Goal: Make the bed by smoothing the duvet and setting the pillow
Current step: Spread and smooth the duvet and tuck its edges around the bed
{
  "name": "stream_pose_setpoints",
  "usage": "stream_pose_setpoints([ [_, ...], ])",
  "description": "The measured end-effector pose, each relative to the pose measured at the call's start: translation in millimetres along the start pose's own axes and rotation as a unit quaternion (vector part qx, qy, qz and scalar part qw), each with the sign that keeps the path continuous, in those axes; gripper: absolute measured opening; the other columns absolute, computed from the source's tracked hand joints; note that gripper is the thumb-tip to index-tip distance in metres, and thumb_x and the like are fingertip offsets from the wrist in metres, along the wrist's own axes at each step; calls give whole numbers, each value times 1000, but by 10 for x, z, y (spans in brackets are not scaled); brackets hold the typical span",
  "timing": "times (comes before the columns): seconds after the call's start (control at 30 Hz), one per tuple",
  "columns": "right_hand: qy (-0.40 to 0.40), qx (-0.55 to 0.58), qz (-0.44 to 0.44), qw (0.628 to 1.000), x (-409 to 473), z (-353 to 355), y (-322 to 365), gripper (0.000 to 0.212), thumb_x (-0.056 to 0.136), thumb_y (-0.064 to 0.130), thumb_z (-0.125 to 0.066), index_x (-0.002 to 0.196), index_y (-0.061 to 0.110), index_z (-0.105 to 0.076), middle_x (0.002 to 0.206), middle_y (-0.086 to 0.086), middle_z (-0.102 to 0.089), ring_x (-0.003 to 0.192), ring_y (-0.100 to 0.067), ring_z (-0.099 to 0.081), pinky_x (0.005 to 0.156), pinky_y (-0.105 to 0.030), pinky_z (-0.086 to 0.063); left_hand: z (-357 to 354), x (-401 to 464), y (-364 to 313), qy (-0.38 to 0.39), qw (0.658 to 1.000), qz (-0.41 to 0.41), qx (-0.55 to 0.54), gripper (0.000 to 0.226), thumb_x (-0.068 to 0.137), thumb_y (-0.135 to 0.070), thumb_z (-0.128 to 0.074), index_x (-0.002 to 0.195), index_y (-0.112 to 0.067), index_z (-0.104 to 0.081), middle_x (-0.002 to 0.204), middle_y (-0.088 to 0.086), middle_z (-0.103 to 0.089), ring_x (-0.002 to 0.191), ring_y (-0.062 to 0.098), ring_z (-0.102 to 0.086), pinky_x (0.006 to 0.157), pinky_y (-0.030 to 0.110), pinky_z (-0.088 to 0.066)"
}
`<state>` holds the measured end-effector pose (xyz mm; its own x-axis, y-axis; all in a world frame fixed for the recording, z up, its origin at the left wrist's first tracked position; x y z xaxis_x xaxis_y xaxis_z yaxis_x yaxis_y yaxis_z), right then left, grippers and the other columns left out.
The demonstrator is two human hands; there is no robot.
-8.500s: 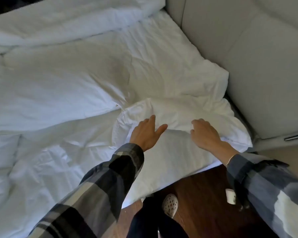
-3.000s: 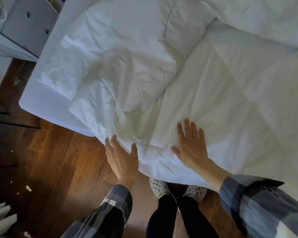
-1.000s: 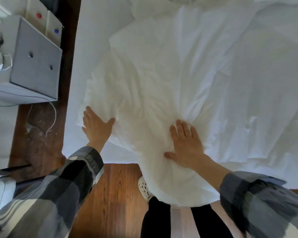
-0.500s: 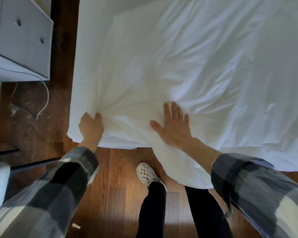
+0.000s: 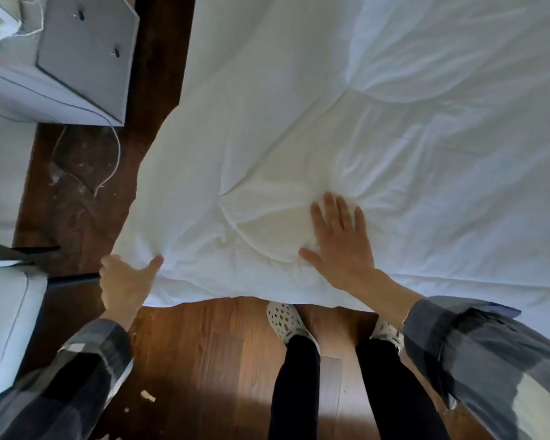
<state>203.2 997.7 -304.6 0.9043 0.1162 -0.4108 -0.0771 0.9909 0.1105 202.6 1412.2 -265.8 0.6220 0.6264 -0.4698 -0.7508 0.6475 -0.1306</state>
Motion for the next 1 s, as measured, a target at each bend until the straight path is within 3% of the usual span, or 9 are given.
stream_pose_setpoints([
  [0.13, -30, 12, -32, 999, 107, 47, -27, 88, 93, 69, -22, 158, 12, -5, 164, -17, 4, 151, -36, 0, 120, -56, -7, 64, 57, -946, -41, 985, -163, -38, 118, 67, -80, -72, 152, -16, -20, 150, 9, -44, 136, 34, -46, 112, 56, -35],
  [0.23, -37, 13, -32, 999, 210, 92, -2, 87, 92, 69, -14, 158, 12, -3, 164, -16, 5, 152, -34, 1, 121, -55, -8, -65, 243, -1331, 8, 986, -156, -58, 130, 56, -95, -59, 150, -12, -25, 148, 13, -45, 133, 37, -47, 110, 57, -40],
  [0.3, -48, 7, -33, 998, 290, 141, 7, 88, 92, 69, -12, 158, 12, -4, 165, -16, 4, 152, -34, 0, 121, -54, -8, -123, 244, -1500, 24, 985, -170, 5, 110, 70, -89, -45, 138, -3, -42, 136, 19, -55, 122, 40, -54, 104, 53, -45],
  [0.4, -56, 14, -36, 998, 415, 183, 44, 87, 92, 69, -13, 158, 12, -4, 165, -15, 5, 152, -33, 1, 121, -54, -7, -188, 155, -1625, 24, 977, -207, 44, 69, 100, -62, -33, 114, -2, -64, 118, 18, -68, 108, 37, -63, 105, 47, -43],
  [0.53, -68, 25, -46, 996, 665, 223, 219, 86, 94, 69, -14, 158, 13, 2, 165, -13, 9, 152, -33, 5, 122, -53, -4, -133, 239, -1489, -10, 967, -248, 59, 65, 102, -59, -27, 79, -11, -64, 82, 8, -68, 77, 27, -65, 91, 46, -55],
  [0.7, -48, 46, -96, 993, 959, 308, 421, 86, 95, 67, -15, 157, 12, 8, 163, -14, 16, 151, -34, 9, 121, -54, 0, -94, 423, -1280, 7, 957, -278, 80, 60, 102, -58, -28, 85, -13, -65, 89, 4, -68, 84, 25, -65, 92, 40, -51],
  [0.83, -22, 48, -112, 992, 1089, 408, 524, 86, 95, 67, -19, 156, 13, 8, 163, -14, 16, 151, -35, 7, 121, -55, 0, -146, 489, -1054, 25, 944, -269, 188, 73, 87, -68, -9, 78, -16, -60, 72, 2, -64, 68, 24, -66, 73, 43, -60],
  [0.9, -10, 58, -130, 990, 1107, 481, 488, 87, 95, 65, -22, 156, 12, 10, 163, -14, 18, 151, -35, 8, 121, -56, -2, -173, 463, -1043, 51, 951, -249, 175, 70, 87, -69, -9, 78, -19, -57, 74, 1, -64, 70, 22, -66, 76, 42, -59],
  [1.0, -39, 92, -157, 983, 1133, 692, 481, 88, 97, 62, -28, 155, 11, 12, 162, -14, 21, 151, -35, 6, 121, -55, -7, -38, 487, -1160, 91, 959, -242, 119, 58, 92, -71, -21, 89, -24, -55, 90, -5, -64, 79, 14, -64, 81, 30, -52],
])
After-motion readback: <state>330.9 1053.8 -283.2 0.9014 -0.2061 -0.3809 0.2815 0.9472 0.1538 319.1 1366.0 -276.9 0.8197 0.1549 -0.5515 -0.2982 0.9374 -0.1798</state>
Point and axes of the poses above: each hand's wrist, its own x-axis towards the middle knuckle, its own z-axis out of the back of the hand, y = z × x, the point moved 7 cm from there along x, towards the middle knuckle
